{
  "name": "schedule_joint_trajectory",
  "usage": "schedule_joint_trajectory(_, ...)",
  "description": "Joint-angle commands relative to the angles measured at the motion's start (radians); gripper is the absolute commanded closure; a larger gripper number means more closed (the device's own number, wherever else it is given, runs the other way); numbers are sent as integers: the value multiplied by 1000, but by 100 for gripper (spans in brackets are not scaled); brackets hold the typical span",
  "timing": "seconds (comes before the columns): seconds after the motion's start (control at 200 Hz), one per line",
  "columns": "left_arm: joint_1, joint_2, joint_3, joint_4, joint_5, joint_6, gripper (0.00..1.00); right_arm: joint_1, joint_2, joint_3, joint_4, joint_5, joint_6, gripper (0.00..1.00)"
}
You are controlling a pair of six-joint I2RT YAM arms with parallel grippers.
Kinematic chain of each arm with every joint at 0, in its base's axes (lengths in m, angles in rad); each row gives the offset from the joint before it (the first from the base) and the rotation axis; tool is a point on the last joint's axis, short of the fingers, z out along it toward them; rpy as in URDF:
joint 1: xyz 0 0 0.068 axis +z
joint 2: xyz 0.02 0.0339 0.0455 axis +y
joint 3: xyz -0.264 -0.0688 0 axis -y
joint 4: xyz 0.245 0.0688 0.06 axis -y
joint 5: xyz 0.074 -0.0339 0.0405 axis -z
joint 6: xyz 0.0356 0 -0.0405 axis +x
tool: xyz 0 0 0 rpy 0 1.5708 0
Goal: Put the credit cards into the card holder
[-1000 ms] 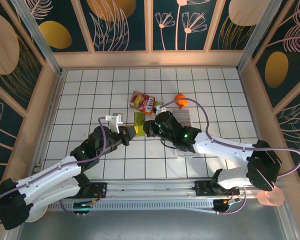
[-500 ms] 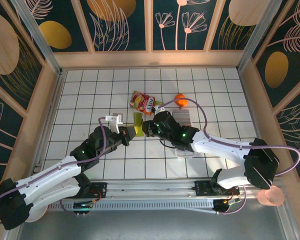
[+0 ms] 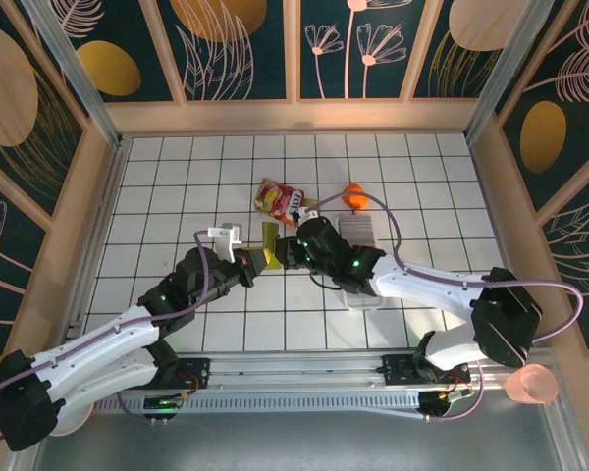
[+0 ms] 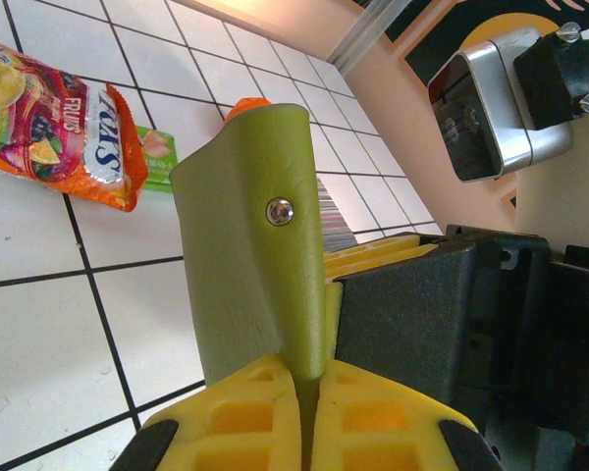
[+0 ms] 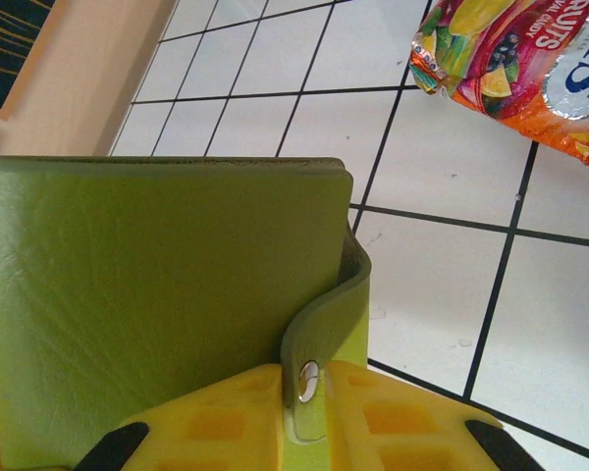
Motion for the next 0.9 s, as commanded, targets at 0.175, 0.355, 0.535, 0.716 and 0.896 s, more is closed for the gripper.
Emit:
schedule_joint_trajectory(0.175, -3, -42, 15, 44, 31, 18, 100, 8, 14, 12, -22, 61, -10, 100)
schedule_joint_trajectory(0.355, -3, -41, 10, 10, -30, 8, 100, -6, -31, -48, -28, 183, 40, 100)
schedule_joint_trajectory(0.535, -3, -29, 6, -36, -80, -11, 100, -30, -81, -111, -6, 206, 71, 100)
schedule_joint_trajectory(0.716, -3, -19, -9, -38, -95, -36, 100, -32, -82, -115, -16, 208, 69, 100)
schedule_joint_trajectory(0.896, -3, -28, -9, -68, -114, -47, 100, -38, -85, -129, -13, 217, 70, 100)
